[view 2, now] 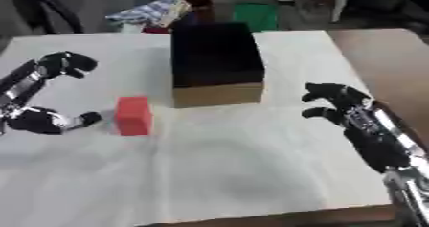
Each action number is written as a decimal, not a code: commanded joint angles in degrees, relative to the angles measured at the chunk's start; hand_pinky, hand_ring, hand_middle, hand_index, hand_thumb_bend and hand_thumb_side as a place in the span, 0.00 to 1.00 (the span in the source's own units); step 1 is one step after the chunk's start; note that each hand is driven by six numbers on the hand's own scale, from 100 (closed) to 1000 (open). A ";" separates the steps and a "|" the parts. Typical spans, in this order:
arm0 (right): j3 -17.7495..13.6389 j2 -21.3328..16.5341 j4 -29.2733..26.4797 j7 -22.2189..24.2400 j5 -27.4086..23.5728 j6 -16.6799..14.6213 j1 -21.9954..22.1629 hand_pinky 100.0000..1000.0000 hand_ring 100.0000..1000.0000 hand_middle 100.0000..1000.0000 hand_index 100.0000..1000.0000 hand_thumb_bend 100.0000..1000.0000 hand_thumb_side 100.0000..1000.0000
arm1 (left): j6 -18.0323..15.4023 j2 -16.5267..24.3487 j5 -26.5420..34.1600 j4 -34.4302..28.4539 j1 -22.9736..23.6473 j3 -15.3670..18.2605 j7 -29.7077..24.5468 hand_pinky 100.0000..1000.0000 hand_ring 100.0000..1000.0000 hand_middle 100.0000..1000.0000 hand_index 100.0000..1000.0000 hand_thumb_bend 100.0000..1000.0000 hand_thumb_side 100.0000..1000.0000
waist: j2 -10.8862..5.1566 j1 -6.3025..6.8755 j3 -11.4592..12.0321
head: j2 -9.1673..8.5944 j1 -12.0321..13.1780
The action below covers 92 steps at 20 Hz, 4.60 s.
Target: Pick up objects on the table and place them in the box.
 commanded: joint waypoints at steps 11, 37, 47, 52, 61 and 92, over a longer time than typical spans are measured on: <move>-0.06 -1.02 -0.90 0.37 -0.21 0.17 -0.29 0.72 1.00 0.67 0.79 0.00 0.72 | -1.72 0.91 -5.20 8.49 -6.36 -3.47 -0.07 0.75 0.79 0.76 0.82 0.54 0.20 | -0.55 0.11 -0.61 | -0.39 0.28; 0.04 -0.59 -0.73 0.56 -0.38 0.43 -0.29 0.72 1.00 0.67 0.79 0.00 0.72 | -4.76 -2.62 -15.31 23.34 -11.53 -6.30 0.08 0.74 0.75 0.69 0.80 0.58 0.22 | -0.74 0.09 -1.19 | -0.04 0.54; 0.13 -0.53 -0.60 0.70 -0.34 0.53 -0.29 0.72 1.00 0.67 0.79 0.00 0.72 | -4.93 -3.61 -16.92 26.57 -12.63 -6.18 0.68 0.72 0.71 0.61 0.75 0.56 0.20 | -0.79 0.17 -1.22 | 0.02 0.41; 0.16 -0.51 -0.57 0.76 -0.30 0.54 -0.30 0.72 1.00 0.67 0.79 0.00 0.72 | -4.14 -3.82 -16.54 26.83 -12.81 -5.92 2.81 0.68 0.64 0.48 0.65 0.54 0.08 | -0.80 0.16 -1.13 | 0.05 0.34; 0.19 -0.39 -0.48 0.83 -0.24 0.52 -0.29 0.72 1.00 0.67 0.79 0.00 0.72 | -0.31 -3.90 -13.42 25.21 -13.27 -5.22 15.27 0.58 0.46 0.16 0.37 0.42 0.00 | -0.80 0.03 -1.03 | 0.00 0.23; 3.67 0.29 -0.53 4.47 -0.67 1.33 -2.38 0.72 1.00 0.67 0.79 0.00 0.74 | -0.57 -8.43 -12.83 44.95 -35.96 -2.16 25.21 0.58 0.48 0.23 0.42 0.45 0.00 | 0.00 0.73 -8.92 | -3.61 2.75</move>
